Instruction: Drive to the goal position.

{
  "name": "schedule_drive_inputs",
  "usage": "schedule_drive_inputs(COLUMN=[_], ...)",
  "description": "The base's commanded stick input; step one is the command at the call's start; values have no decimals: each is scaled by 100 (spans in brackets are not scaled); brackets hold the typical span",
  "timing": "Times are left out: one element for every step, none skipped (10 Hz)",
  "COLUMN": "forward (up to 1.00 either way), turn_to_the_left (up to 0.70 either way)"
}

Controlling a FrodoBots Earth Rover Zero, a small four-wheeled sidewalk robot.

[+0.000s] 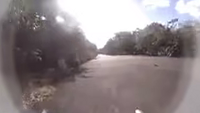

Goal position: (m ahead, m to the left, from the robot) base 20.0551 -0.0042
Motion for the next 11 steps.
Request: schedule_drive_inputs(forward=[70, 70, 70, 70, 70, 70, 70, 70, 70, 70, 70], turn_to_the_left=[0, 0, 0, 0, 0, 0, 0, 0, 0, 0, -5])
